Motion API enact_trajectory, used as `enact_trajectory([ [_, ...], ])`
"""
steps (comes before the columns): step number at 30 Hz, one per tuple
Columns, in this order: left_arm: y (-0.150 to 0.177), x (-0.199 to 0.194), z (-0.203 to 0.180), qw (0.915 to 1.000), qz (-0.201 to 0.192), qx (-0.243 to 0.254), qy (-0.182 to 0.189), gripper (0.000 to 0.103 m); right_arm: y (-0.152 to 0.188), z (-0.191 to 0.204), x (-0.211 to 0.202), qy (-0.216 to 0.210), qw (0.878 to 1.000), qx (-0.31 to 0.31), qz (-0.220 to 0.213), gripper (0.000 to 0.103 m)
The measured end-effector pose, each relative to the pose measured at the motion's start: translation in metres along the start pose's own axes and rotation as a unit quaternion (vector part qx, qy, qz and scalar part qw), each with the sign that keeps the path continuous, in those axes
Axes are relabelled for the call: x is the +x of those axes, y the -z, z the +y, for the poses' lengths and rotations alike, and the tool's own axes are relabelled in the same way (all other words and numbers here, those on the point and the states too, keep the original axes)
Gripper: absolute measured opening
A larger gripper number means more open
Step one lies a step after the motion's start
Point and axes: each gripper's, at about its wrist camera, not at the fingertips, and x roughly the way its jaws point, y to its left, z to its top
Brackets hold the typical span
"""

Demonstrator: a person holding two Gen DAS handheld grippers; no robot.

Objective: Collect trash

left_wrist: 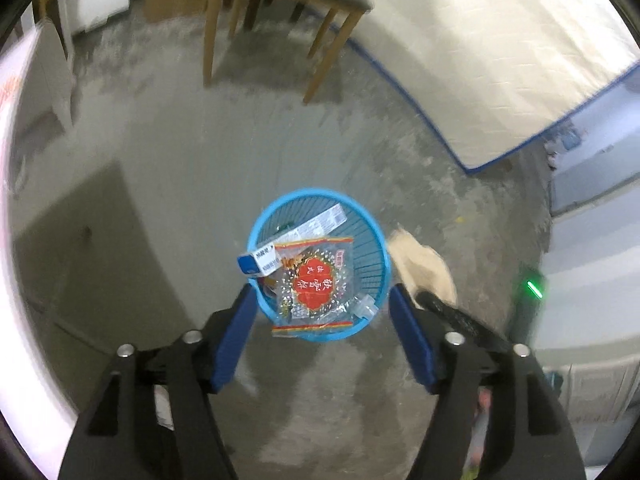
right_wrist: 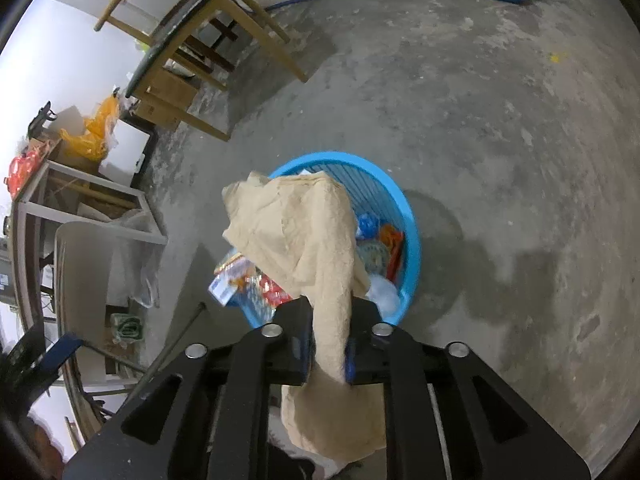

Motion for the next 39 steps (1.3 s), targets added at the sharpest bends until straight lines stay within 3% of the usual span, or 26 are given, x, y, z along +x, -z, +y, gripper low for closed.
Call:
enact_trajectory([
  [2,0.012,-0.036,0.002,0.9994,-0.029,0.02,0.001,0.073,-0.014,0.007,0.02,0.01,1.0,-0.008,0.004,0.03],
  [4,0.028,-0.069,0.005,0.9975,-0.061,0.037,-0.004,0.079,-0.025,0.013,0.04,0.023,0.999,-0.025,0.011,0.059],
  [5,0.041,-0.088,0.009,0.9957,-0.081,0.046,-0.007,0.08,-0.03,0.014,0.051,0.029,0.999,-0.031,0.016,0.063],
  [9,0.089,-0.132,0.027,0.9893,-0.133,0.057,-0.013,0.088,-0.04,0.009,0.086,0.059,0.997,-0.032,0.039,0.067],
  [12,0.123,-0.148,0.044,0.9866,-0.15,0.057,-0.031,0.091,-0.042,0.005,0.082,0.071,0.997,-0.026,0.025,0.068],
  [21,0.187,-0.177,0.081,0.9778,-0.204,0.01,-0.045,0.096,-0.02,0.008,0.005,0.076,0.994,-0.047,-0.064,0.069],
  [26,0.204,-0.198,0.082,0.965,-0.257,-0.009,-0.053,0.097,0.02,0.039,-0.058,0.05,0.987,-0.102,-0.115,0.076],
  [32,0.213,-0.223,0.07,0.9492,-0.303,-0.039,-0.075,0.097,0.093,0.091,-0.147,0.022,0.96,-0.204,-0.192,0.095],
  [36,0.211,-0.232,0.058,0.9347,-0.321,-0.077,-0.132,0.097,0.143,0.126,-0.194,0.025,0.933,-0.276,-0.231,0.095],
  [39,0.217,-0.234,0.046,0.9233,-0.33,-0.075,-0.183,0.097,0.173,0.145,-0.211,0.03,0.919,-0.308,-0.244,0.095],
])
